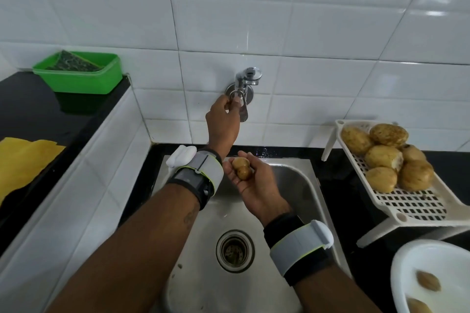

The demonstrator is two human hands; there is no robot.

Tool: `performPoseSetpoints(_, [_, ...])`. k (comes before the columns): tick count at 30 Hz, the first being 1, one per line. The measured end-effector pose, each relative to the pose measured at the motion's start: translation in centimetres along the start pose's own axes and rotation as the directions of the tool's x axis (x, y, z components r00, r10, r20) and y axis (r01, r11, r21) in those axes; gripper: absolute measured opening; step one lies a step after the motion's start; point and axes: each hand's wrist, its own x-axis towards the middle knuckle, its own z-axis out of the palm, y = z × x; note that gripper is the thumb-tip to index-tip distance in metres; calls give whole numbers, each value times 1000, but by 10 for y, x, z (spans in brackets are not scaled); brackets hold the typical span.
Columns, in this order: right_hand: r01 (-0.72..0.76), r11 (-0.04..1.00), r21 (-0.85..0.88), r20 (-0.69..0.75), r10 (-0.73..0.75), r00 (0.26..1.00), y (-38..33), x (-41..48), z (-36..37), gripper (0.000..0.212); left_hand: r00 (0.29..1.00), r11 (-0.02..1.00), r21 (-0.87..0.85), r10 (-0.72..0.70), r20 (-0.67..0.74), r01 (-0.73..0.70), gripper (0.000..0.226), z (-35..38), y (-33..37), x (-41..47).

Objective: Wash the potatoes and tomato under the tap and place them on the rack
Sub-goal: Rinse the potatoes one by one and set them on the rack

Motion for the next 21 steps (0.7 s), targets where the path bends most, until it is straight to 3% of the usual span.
performPoseSetpoints(9, [7, 1000, 8, -16, -7, 1000, 6, 1, 0, 25, 987, 981, -128, -140, 77, 149, 20, -5, 5, -3])
performPoseSetpoints(13, [27, 999, -19, 27, -26, 999, 7, -1, -4, 15, 964, 982, -113, -120, 237, 150, 18, -15, -9, -26])
performPoseSetpoints(15, [67, 993, -97, 43, -63, 997, 9, 1, -7, 18, 920, 965, -15, -245, 305, 262, 24, -20, -27, -47])
performPoseSetpoints(18, [104, 944, -312, 2, -109, 994, 17, 5, -13, 26, 850, 942, 97, -333, 409, 322, 22, -29, -52, -83])
performPoseSetpoints(21, [78, 896, -438, -43, -107, 993, 24, 6, -27, 28, 789, 897, -4, -386, 478, 442, 21, -36, -65, -103])
